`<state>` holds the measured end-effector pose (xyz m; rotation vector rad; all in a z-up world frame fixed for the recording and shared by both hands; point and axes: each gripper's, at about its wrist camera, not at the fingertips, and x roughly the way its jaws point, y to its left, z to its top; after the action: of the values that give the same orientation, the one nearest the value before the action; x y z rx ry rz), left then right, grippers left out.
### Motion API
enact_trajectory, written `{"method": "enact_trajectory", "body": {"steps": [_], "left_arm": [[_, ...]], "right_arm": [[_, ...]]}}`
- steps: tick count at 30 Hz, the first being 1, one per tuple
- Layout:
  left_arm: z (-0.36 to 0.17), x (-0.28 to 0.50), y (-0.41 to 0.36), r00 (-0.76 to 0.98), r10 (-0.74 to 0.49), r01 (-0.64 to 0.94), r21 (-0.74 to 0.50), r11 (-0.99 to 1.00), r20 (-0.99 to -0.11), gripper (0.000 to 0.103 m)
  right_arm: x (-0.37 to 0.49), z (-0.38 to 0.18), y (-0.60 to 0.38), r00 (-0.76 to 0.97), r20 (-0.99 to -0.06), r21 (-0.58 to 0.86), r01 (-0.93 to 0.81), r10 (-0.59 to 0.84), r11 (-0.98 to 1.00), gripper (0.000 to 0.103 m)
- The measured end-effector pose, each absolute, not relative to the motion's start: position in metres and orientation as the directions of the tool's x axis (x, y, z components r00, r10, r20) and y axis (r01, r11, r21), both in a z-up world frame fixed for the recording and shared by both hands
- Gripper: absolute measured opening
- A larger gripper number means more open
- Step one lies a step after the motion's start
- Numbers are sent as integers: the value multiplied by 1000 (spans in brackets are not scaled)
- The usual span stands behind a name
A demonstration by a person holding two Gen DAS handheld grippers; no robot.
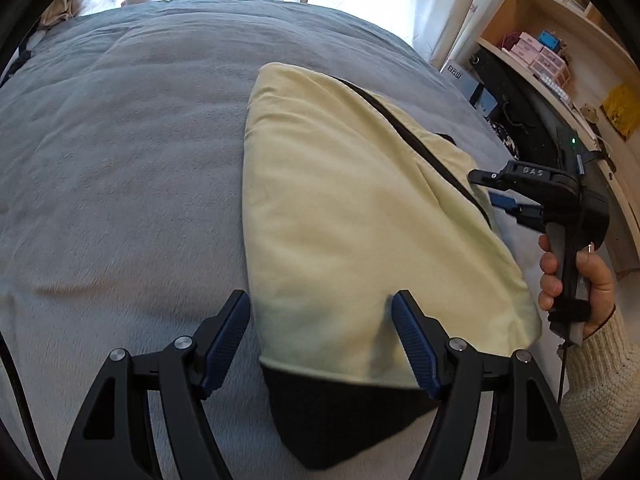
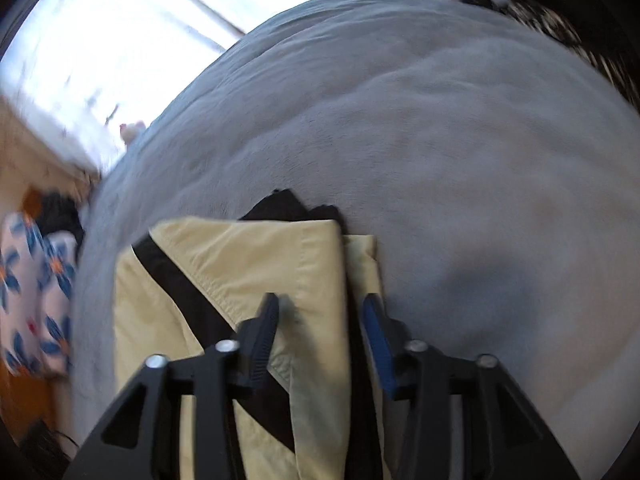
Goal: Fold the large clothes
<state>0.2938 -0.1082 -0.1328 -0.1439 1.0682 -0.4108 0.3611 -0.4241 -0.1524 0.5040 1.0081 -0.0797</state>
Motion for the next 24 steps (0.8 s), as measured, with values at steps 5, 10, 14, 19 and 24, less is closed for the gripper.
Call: {"method": "enact_trajectory", "body": {"steps": [5, 10, 14, 19, 24], "left_arm": [[-132, 299, -121, 432, -364, 266, -269, 925, -825, 73], [-140, 302, -130, 430, -338, 261, -242, 934, -837, 77], [-140, 304, -128, 417, -342, 261, -250, 932, -842, 78], [-118, 300, -121, 477, -340, 272, -231, 934, -810, 77], [-98, 307, -127, 551, -330, 258, -220, 941, -766, 77]], "right_arm": [[363, -136, -401, 566, -822, 113, 272, -64, 956, 1], [380, -172, -411, 462, -879, 27, 301, -121, 953, 0], [369, -184, -432, 410, -903, 41, 372, -124, 927, 0], [332, -131, -411, 548, -836, 150, 297, -39, 943, 2], [315, -121, -349, 570, -805, 286, 126, 166, 950, 2]]}}
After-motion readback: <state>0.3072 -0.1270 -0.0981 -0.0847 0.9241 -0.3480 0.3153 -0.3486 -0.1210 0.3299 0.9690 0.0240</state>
